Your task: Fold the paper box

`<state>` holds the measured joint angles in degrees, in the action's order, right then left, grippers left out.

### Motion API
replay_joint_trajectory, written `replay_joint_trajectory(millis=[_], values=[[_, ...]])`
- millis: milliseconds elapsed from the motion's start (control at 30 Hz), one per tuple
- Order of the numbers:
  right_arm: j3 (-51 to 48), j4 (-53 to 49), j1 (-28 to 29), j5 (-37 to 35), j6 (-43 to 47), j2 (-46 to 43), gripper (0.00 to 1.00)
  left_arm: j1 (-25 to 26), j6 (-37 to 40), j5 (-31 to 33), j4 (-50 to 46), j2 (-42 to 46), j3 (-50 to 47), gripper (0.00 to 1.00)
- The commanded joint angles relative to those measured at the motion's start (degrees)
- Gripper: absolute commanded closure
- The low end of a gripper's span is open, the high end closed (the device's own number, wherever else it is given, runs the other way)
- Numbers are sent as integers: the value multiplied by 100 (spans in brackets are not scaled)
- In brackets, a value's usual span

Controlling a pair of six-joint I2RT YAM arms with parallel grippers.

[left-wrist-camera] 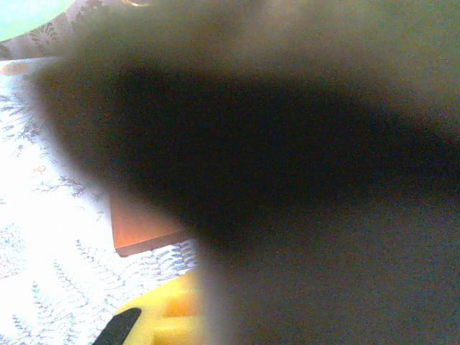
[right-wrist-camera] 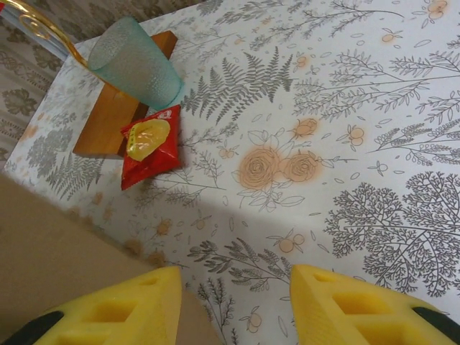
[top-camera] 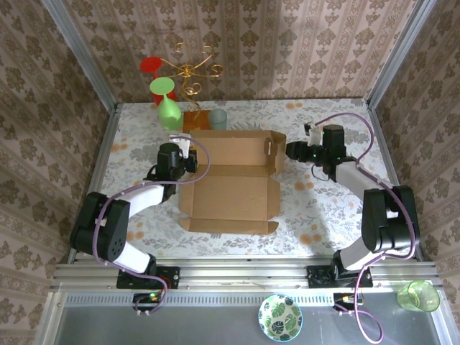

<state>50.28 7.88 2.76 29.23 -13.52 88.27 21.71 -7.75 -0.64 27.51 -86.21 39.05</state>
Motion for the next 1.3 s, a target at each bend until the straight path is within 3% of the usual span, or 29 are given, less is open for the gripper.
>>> replay_joint_trajectory(millis=[0,400,1267], values=[[-188,249,78,118,173,-276,56,-12,-123,25,229,-86,110,100],[-325,445,344,61,679,-307,55,-14,-15,-125,129,-48,109,100],[147,-1255,763,953,2392,-616,46,-31,221,-249,-54,-43,230,100]])
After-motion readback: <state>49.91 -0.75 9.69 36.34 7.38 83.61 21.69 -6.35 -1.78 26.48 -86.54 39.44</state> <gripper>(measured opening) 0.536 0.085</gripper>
